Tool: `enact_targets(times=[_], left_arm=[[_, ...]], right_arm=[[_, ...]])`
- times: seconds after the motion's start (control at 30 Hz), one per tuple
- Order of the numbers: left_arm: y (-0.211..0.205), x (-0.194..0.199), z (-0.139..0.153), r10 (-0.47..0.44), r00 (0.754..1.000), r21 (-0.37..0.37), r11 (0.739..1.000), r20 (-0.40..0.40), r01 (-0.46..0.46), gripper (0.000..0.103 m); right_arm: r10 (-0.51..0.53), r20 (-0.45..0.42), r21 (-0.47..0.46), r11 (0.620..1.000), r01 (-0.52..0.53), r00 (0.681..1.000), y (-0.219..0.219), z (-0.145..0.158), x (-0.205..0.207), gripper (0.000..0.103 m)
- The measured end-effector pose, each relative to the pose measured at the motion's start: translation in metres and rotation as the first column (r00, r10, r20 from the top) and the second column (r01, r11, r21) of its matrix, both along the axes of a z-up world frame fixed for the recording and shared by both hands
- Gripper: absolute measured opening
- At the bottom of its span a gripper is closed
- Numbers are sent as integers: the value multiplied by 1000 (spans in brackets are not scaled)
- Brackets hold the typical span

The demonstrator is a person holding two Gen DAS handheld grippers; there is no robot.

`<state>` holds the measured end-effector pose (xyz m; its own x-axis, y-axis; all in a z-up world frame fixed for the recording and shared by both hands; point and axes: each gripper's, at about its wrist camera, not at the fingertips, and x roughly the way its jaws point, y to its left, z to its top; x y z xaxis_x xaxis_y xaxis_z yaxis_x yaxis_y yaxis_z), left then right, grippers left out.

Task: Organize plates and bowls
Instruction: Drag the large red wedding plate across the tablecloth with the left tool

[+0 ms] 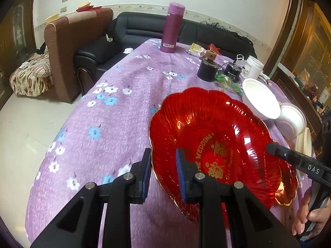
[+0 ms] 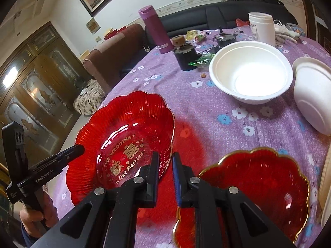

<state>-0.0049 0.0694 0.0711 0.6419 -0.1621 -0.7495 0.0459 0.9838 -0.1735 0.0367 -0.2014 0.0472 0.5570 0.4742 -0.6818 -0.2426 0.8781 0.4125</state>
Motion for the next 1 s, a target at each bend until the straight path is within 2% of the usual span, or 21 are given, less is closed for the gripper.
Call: enact_targets(times=[0.3, 0.47, 0.7, 1.0], left_arm=[[6, -38, -7, -7, 1000, -19, 1000, -9, 7, 22], [12, -57, -7, -1, 1000, -23, 1000, 1, 1, 27], [29, -62, -14, 39, 999, -41, 998, -17, -40, 28], [36, -66, -19, 42, 999, -57, 997, -34, -44, 28]], right_arm=[[16, 10, -31, 999, -15, 1000, 8, 7, -38, 14], [36, -8, -27, 999, -36, 999, 12, 3, -53, 15], [67, -29, -43, 997, -68, 997, 30, -8, -60, 16], [73, -42, -57, 996, -75, 996, 39, -14, -63, 17]])
